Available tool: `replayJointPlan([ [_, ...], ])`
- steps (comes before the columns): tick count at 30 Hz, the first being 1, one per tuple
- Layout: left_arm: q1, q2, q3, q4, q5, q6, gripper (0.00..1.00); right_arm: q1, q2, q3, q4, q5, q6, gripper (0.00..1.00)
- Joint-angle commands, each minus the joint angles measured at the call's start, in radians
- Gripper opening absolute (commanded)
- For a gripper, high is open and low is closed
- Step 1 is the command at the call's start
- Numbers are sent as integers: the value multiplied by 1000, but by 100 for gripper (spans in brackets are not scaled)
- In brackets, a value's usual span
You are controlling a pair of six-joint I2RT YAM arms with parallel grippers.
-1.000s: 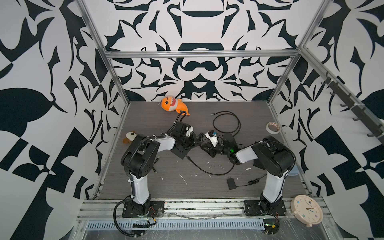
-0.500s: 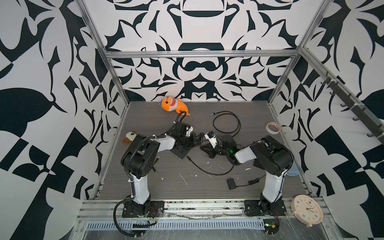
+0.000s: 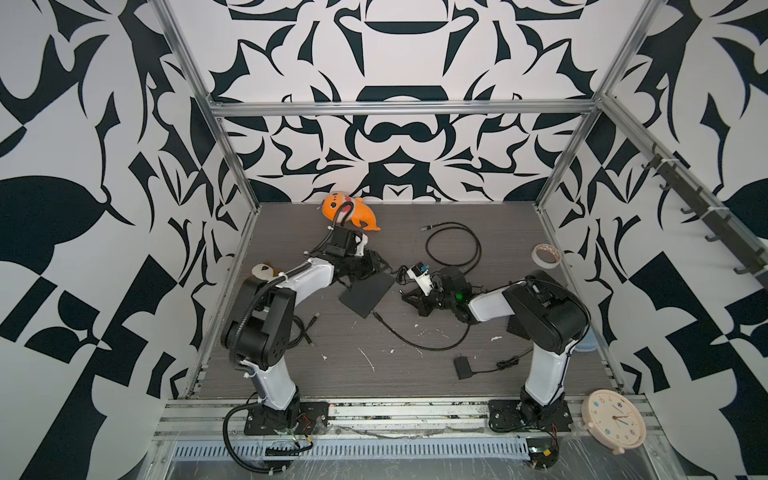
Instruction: Insert the plug into the switch port
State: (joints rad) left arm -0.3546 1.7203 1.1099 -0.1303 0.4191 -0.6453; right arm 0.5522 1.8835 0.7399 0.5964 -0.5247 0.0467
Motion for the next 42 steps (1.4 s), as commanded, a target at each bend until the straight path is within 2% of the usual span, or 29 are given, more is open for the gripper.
replayJointPlan([
  [1, 79, -10, 16, -130, -109, 124, 52, 30, -41, 67, -136, 52, -75, 7],
  [5, 94, 50, 46, -149, -189, 241, 52, 39, -16, 125, -212, 68, -84, 7],
  [14, 94, 157, 76, -112, -79, 351, 52, 51, 27, 245, -394, 115, -109, 7],
  [19, 92, 192, 87, -104, -23, 380, 52, 51, 55, 286, -441, 122, -117, 7],
  [24, 86, 207, 98, -110, -17, 401, 52, 51, 81, 324, -473, 118, -126, 7],
  [33, 64, 228, 123, -166, -75, 456, 52, 51, 105, 382, -539, 103, -134, 7],
  [42, 29, 240, 102, -183, -159, 417, 50, 54, 108, 409, -628, 105, -138, 7],
])
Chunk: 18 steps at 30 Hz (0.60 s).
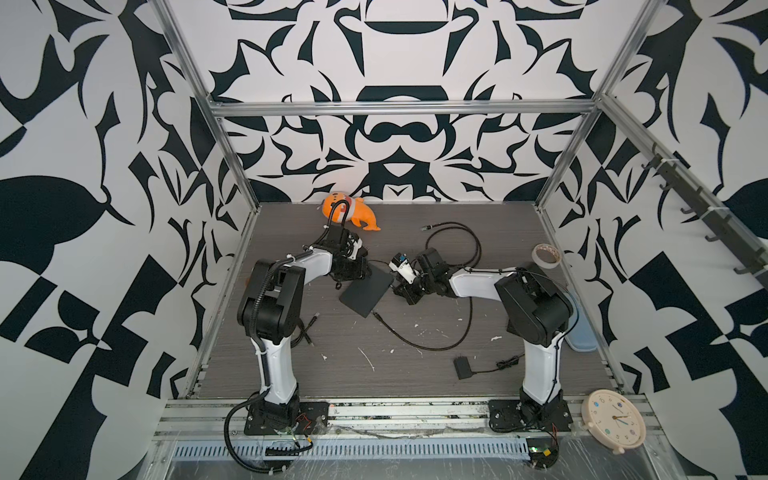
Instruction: Insert the plug into the switch port
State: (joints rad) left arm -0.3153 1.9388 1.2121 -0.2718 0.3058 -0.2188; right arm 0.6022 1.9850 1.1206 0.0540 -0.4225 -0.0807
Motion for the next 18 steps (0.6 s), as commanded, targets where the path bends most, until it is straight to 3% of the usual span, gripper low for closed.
replayJointPlan([
  [1, -10, 25, -3, -41, -49, -13, 50, 5, 14, 39, -96, 4, -10, 7],
  [18, -56, 28, -37, -53, -97, -19, 48, 5, 57, 125, -147, -34, 38, 7],
])
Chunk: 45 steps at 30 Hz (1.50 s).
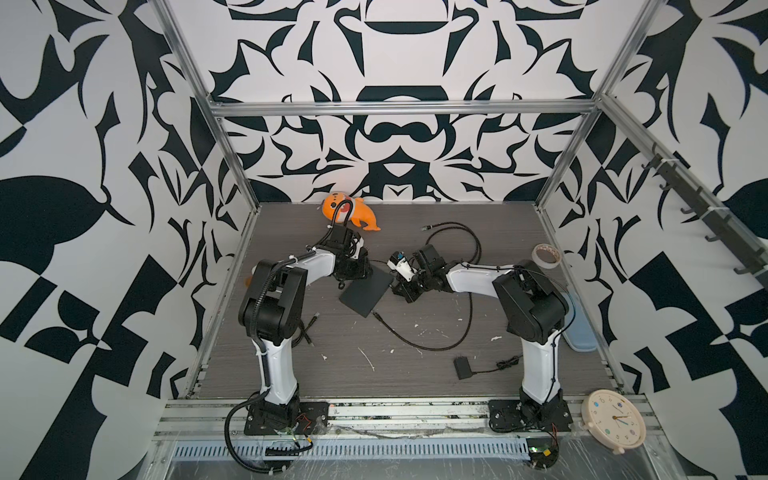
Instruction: Insert the plug into the switch port
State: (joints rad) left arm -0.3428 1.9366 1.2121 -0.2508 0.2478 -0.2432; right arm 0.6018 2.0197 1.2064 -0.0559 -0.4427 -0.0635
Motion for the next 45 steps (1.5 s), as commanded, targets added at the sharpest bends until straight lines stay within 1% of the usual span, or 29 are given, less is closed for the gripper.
replayJointPlan([
  [1, -31, 27, -39, -74, -38, 5, 48, 6, 26, 52, -56, -17, 25, 7],
  [4, -35, 25, -43, -74, -35, 5, 47, 6, 46, 103, -135, -11, 26, 6],
  [7, -37, 22, -44, -74, -31, 5, 47, 6, 44, 120, -153, -19, 33, 6],
  [12, -41, 20, -45, -75, -15, 10, 46, 6, 23, 118, -131, 2, 31, 6],
  [14, -43, 24, -48, -77, 5, 21, 45, 6, 13, 95, -78, 19, 35, 6],
  [17, -45, 32, -45, -92, 41, 47, 45, 7, 11, 75, -9, 75, 52, 6],
  [19, -52, 39, -36, -116, 64, 72, 44, 9, 4, 65, 30, 80, 51, 6],
  [25, -91, 56, 3, -201, 41, 136, 42, 9, 4, 149, -50, 81, 40, 5],
  [30, -98, 57, -2, -203, 41, 137, 41, 9, 10, 148, -11, 76, 49, 5],
  [34, -99, 58, -7, -207, 22, 145, 40, 10, 4, 131, 29, 56, 18, 5],
  [38, -100, 75, 13, -220, 14, 147, 40, 9, 22, 160, -36, 45, -61, 5],
  [41, -101, 91, 35, -237, 19, 156, 39, 9, 35, 158, -34, 101, -86, 5],
  [45, -101, 100, 35, -237, 35, 159, 38, 17, 30, 135, 13, 183, -72, 4],
])
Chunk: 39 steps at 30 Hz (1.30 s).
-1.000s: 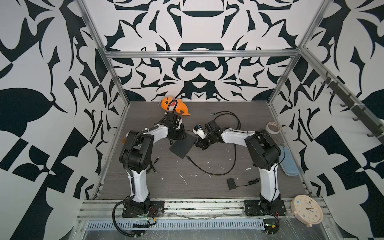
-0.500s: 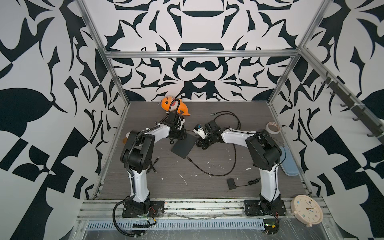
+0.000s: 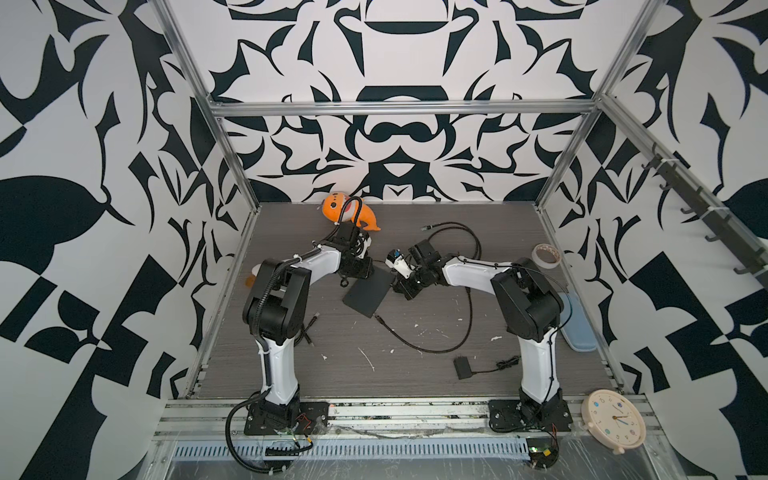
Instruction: Insert the plug into the switch port
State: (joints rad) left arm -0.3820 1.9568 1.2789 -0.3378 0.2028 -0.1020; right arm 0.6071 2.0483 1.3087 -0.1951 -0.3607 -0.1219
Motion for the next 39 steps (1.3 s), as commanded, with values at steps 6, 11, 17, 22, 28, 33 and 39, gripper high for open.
replayJointPlan([
  [6, -63, 91, -32, -150, 99, 22, 37, 56, 0, 9, 208, 198, -49, 4],
  [11, -66, 92, -29, -154, 93, 23, 37, 62, 10, 47, 173, 270, -28, 4],
  [17, -63, 94, -26, -160, 63, 2, 37, 57, 3, 29, 170, 307, 8, 4],
  [22, -64, 93, -35, -163, 73, -3, 37, 49, 6, -28, 264, 312, 34, 4],
  [28, -53, 93, -33, -169, 48, -33, 37, 34, -20, -55, 254, 275, 57, 4],
  [33, -35, 90, -29, -170, 25, -43, 36, -6, -56, -111, 270, 134, 45, 6],
  [39, -6, 65, -17, -171, -13, -65, 37, -46, -57, -109, 231, -25, -6, 6],
])
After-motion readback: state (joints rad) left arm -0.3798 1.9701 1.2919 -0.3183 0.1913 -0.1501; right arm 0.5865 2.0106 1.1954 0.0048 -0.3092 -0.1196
